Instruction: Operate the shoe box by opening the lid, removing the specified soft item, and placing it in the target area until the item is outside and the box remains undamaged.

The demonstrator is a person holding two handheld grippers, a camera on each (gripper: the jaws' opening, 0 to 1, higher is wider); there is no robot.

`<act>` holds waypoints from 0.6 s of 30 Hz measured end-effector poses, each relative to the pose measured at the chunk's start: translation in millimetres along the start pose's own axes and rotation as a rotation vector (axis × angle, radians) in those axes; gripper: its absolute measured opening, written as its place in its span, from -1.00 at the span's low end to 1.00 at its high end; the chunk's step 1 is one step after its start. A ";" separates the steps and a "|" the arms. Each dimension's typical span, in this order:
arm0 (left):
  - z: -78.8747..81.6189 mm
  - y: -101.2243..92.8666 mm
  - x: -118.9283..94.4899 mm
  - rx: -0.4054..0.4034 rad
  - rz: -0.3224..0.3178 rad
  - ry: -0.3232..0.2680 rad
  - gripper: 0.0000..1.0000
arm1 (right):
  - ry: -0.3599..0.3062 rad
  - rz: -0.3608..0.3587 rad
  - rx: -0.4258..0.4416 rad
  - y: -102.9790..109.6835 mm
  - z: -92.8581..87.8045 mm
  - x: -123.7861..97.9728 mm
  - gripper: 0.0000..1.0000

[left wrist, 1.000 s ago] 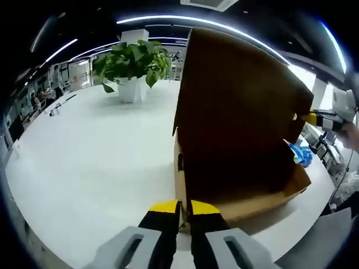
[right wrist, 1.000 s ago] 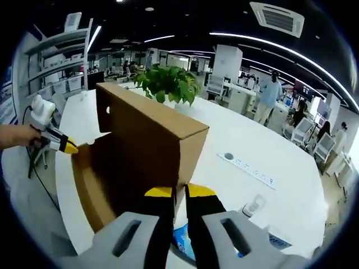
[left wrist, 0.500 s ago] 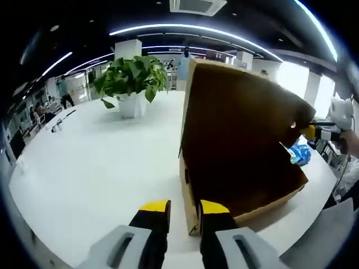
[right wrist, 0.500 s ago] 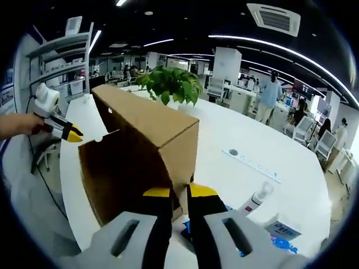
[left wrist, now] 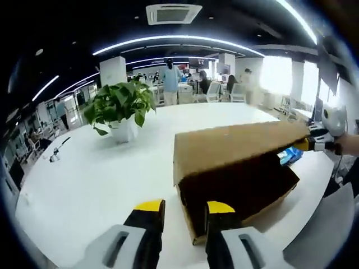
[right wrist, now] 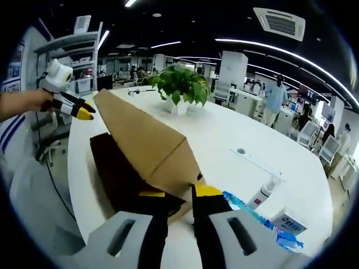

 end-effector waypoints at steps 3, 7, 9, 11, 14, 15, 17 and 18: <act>3.4 -2.1 -2.6 0.056 -0.004 -0.011 -0.40 | 0.003 0.028 -0.005 6.4 -6.6 -1.4 -0.67; 2.0 -7.4 -4.6 0.096 -0.027 -0.014 -0.38 | 0.006 0.052 -0.019 12.5 -14.1 -2.9 -0.63; -0.2 -9.3 -4.9 0.106 -0.044 -0.011 -0.37 | 0.008 0.064 -0.012 15.5 -17.8 -3.7 -0.61; -4.0 -11.6 -5.8 0.117 -0.056 -0.007 -0.37 | 0.005 0.075 -0.007 17.9 -19.7 -3.9 -0.57; -9.0 -14.3 -6.9 0.119 -0.081 -0.005 -0.37 | 0.003 0.103 -0.005 23.1 -22.4 -4.0 -0.48; -12.4 -16.0 -7.3 0.117 -0.096 -0.004 -0.37 | 0.006 0.107 -0.015 24.7 -23.9 -4.0 -0.47; -15.2 -16.8 -7.3 0.118 -0.099 -0.003 -0.34 | 0.010 0.124 -0.017 27.2 -26.4 -3.8 -0.41; -16.7 -16.9 -6.8 0.118 -0.100 0.002 -0.34 | 0.009 0.134 -0.006 29.0 -27.9 -3.3 -0.38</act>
Point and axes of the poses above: the point that each gripper's makers call its tool centre point, and the gripper's own axes: x roughly forward along the fingers, y roughly to its left, z roughly out of its top, the point moved 8 cm from there along -x, roughly backward along the fingers, and after that the axes turned 12 degrees about z, right-handed, at the moved point
